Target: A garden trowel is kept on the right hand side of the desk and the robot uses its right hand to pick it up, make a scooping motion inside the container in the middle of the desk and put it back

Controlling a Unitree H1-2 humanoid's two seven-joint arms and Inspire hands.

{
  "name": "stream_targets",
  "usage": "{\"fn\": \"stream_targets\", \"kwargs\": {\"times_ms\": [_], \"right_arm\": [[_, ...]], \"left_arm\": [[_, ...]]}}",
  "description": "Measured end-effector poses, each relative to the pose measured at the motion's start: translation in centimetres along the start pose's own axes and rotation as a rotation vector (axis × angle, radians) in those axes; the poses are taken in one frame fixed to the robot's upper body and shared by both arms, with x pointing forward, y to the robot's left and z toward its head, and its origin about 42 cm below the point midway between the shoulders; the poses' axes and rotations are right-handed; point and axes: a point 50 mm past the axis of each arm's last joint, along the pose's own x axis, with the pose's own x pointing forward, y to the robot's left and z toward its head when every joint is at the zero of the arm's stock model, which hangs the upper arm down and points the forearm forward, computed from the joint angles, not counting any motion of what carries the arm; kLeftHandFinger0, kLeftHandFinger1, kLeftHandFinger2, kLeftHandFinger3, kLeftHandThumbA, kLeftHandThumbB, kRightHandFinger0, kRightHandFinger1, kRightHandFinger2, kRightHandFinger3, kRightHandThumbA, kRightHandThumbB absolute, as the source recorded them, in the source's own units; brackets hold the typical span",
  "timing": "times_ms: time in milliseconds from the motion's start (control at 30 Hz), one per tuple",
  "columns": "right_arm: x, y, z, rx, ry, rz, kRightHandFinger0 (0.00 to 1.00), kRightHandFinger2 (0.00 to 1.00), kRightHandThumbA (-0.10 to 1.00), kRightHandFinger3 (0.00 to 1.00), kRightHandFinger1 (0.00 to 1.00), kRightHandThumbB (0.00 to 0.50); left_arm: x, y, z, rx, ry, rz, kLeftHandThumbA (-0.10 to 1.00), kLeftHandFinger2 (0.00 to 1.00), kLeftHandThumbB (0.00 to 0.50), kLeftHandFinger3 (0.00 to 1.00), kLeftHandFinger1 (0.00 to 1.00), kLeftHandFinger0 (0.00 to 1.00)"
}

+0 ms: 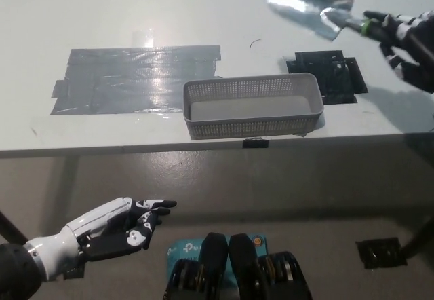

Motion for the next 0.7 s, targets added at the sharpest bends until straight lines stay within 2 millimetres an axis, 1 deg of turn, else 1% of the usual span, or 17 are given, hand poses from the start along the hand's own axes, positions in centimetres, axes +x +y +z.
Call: {"fn": "stream_targets", "kwargs": {"times_ms": [33, 133, 167, 200, 267, 300, 333, 367, 400, 433, 467, 533, 567, 600, 633, 667, 700], "right_arm": [[-0.2, -0.1, 0.3, -0.001, -0.018, 0.012, 0.00, 0.62, -0.10, 0.60, 0.21, 0.080], [-0.7, 0.1, 0.5, -0.005, -0.052, 0.048, 0.00, 0.58, -0.10, 0.58, 0.17, 0.109], [-1.1, 0.3, 0.5, -0.011, -0.064, 0.066, 0.00, 0.57, -0.10, 0.58, 0.16, 0.115], [-1.3, 0.4, 0.5, -0.017, -0.071, 0.079, 0.00, 0.54, -0.10, 0.55, 0.15, 0.141], [-1.8, 0.6, 0.4, -0.025, -0.083, 0.104, 0.00, 0.54, -0.10, 0.53, 0.15, 0.121], [-1.9, 0.6, 0.3, -0.027, -0.087, 0.113, 0.00, 0.55, -0.10, 0.52, 0.17, 0.035], [-2.1, 0.6, 0.2, -0.029, -0.087, 0.120, 0.00, 0.54, -0.10, 0.53, 0.18, 0.040], [-2.1, 0.6, 0.1, -0.030, -0.087, 0.129, 0.00, 0.52, -0.10, 0.49, 0.17, 0.031], [-2.4, 0.7, -0.4, -0.034, -0.081, 0.147, 0.00, 0.52, -0.10, 0.48, 0.17, 0.054], [-2.7, 0.8, -0.8, -0.037, -0.073, 0.160, 0.00, 0.53, -0.10, 0.49, 0.17, 0.050], [-2.9, 0.9, -1.2, -0.041, -0.066, 0.170, 0.00, 0.55, -0.10, 0.51, 0.19, 0.078], [-3.2, 1.1, -1.9, -0.054, -0.063, 0.197, 0.00, 0.57, -0.10, 0.55, 0.22, 0.099], [-3.3, 1.1, -2.1, -0.066, -0.066, 0.209, 0.00, 0.55, -0.10, 0.53, 0.20, 0.151], [-3.3, 1.0, -2.2, -0.079, -0.072, 0.220, 0.00, 0.52, -0.10, 0.45, 0.13, 0.214], [-3.2, 0.9, -2.3, -0.097, -0.082, 0.231, 0.00, 0.50, -0.10, 0.35, 0.09, 0.223], [-3.0, 0.7, -2.3, -0.119, -0.098, 0.239, 0.00, 0.49, -0.10, 0.28, 0.07, 0.226], [-2.8, 0.7, -2.3, -0.136, -0.112, 0.247, 0.00, 0.49, -0.10, 0.24, 0.07, 0.185]], "left_arm": [[0.0, 0.0, 0.0, 0.001, 0.000, 0.001, 1.00, 1.00, 0.172, 1.00, 1.00, 1.00], [0.0, 0.0, 0.0, 0.004, 0.001, 0.002, 1.00, 1.00, 0.171, 1.00, 1.00, 1.00], [0.0, 0.0, 0.0, 0.006, 0.002, 0.003, 1.00, 1.00, 0.192, 1.00, 1.00, 1.00], [0.0, 0.0, 0.0, 0.007, 0.003, 0.004, 1.00, 1.00, 0.204, 1.00, 1.00, 1.00], [0.0, 0.1, 0.0, 0.010, 0.004, 0.005, 1.00, 1.00, 0.215, 1.00, 1.00, 1.00], [0.0, 0.1, 0.0, 0.011, 0.005, 0.005, 1.00, 1.00, 0.215, 1.00, 1.00, 1.00], [0.0, 0.1, 0.0, 0.012, 0.005, 0.005, 1.00, 1.00, 0.228, 1.00, 1.00, 1.00], [0.0, 0.1, 0.0, 0.012, 0.005, 0.005, 1.00, 1.00, 0.230, 1.00, 1.00, 1.00], [0.0, 0.1, 0.0, 0.013, 0.005, 0.005, 1.00, 1.00, 0.219, 1.00, 1.00, 1.00], [0.0, 0.1, 0.1, 0.013, 0.004, 0.005, 1.00, 1.00, 0.218, 1.00, 1.00, 1.00], [0.0, 0.1, 0.1, 0.014, 0.005, 0.005, 1.00, 1.00, 0.220, 1.00, 1.00, 1.00], [0.1, 0.1, 0.1, 0.014, 0.005, 0.001, 1.00, 1.00, 0.218, 1.00, 1.00, 1.00], [0.1, 0.1, 0.1, 0.015, 0.005, 0.000, 1.00, 1.00, 0.223, 1.00, 1.00, 1.00], [0.1, 0.1, 0.1, 0.016, 0.005, -0.001, 1.00, 1.00, 0.219, 1.00, 1.00, 1.00], [0.1, 0.1, 0.1, 0.017, 0.005, -0.001, 1.00, 1.00, 0.220, 1.00, 1.00, 1.00], [0.1, 0.1, 0.1, 0.019, 0.005, -0.001, 1.00, 1.00, 0.220, 1.00, 1.00, 1.00], [0.1, 0.1, 0.2, 0.020, 0.006, -0.001, 1.00, 1.00, 0.225, 1.00, 1.00, 1.00]]}}
